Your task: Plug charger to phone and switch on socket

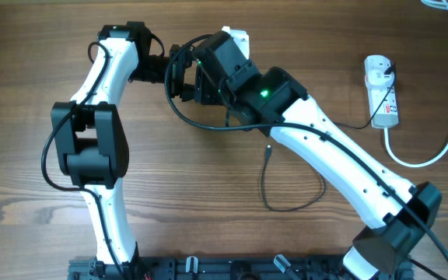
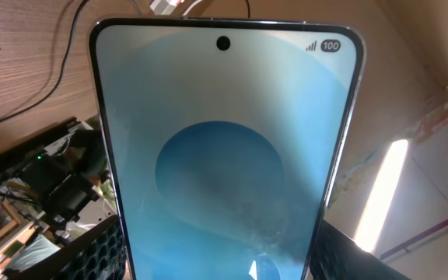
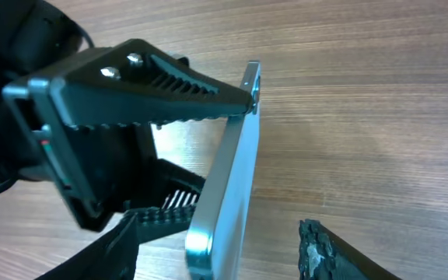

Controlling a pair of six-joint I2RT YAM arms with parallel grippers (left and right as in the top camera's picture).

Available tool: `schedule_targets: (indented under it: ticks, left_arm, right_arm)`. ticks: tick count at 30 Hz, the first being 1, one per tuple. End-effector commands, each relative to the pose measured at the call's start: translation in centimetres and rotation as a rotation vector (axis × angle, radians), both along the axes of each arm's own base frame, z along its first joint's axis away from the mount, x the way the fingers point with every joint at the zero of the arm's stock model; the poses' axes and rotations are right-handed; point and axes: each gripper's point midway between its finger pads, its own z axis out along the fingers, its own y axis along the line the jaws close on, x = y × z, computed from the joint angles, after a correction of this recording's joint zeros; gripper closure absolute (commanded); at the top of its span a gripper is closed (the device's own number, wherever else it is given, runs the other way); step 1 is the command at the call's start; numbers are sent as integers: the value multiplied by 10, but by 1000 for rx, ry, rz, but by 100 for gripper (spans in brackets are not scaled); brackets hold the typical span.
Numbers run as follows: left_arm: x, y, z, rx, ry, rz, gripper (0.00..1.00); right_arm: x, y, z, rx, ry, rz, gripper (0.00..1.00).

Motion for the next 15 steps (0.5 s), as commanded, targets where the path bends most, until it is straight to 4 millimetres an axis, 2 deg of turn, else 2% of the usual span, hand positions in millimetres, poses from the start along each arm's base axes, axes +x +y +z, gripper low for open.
schedule_targets:
  ticks: [1,3,6,15]
  left_arm:
    - [-4,-2,22,-30,-36,1,31]
    - [-4,-2,22,-30,-36,1,31]
    - [-4,-2,22,-31,-39,1,31]
    - [-4,-2,22,-31,-39,1,30]
  right_arm:
    - [9,3,-9,-42,-13,-5,34]
    - [10,3,-8,-48,-20,-5,45]
    - [9,2,-9,-52,-16,-3,48]
    - [2,8,-11,-52,-6,17,70]
